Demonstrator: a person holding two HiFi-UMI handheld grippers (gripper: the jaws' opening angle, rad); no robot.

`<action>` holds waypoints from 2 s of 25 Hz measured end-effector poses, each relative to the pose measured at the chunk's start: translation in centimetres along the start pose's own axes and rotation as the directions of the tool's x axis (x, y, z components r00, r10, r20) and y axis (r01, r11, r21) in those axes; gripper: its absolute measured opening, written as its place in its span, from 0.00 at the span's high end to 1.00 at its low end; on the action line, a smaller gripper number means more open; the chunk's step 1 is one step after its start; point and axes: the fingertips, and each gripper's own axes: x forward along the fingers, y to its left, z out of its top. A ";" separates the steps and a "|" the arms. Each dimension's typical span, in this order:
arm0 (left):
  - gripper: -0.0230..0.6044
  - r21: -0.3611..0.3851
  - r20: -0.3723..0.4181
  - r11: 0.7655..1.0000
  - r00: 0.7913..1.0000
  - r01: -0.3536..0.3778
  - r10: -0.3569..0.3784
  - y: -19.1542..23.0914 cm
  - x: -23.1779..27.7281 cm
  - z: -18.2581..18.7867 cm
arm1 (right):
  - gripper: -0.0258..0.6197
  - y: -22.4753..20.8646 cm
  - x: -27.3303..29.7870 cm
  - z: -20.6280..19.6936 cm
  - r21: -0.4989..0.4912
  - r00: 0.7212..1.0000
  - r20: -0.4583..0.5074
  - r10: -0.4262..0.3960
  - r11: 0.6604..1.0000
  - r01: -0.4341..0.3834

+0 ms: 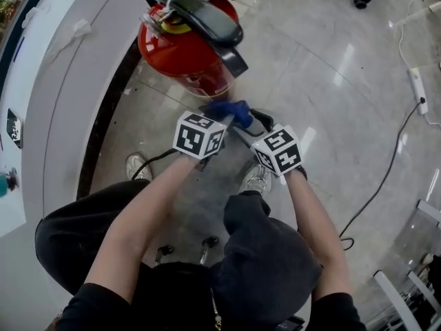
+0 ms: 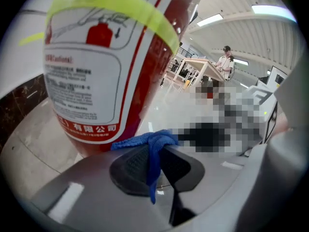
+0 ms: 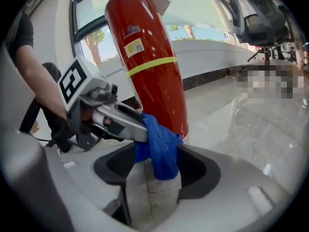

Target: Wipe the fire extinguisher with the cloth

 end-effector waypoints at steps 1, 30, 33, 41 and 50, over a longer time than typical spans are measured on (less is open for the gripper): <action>0.88 -0.004 0.008 1.000 1.000 0.019 -0.019 -0.4 -0.2 0.3 | 0.56 0.0 0.6 0.0 -0.027 1.000 -0.007 0.005 1.000 -0.006; 0.95 0.344 -0.172 0.934 0.972 -0.093 0.160 4.4 -8.6 1.9 | 0.90 -5.5 -2.2 14.1 0.023 0.982 0.181 0.059 0.998 -0.064; 0.95 0.332 -0.123 0.936 0.978 -0.117 0.166 4.6 -10.1 3.5 | 0.90 -4.4 -4.9 17.3 -0.024 0.971 0.224 0.088 0.996 -0.085; 0.95 0.352 0.014 0.913 0.976 -0.208 0.217 4.8 -14.0 7.8 | 0.90 -0.8 -12.7 25.3 -0.095 0.906 0.416 0.074 0.995 -0.038; 0.95 0.468 0.098 0.853 0.973 -0.231 0.209 2.1 -19.3 9.9 | 0.90 3.0 -12.2 22.1 -0.063 0.934 0.354 -0.040 0.996 0.067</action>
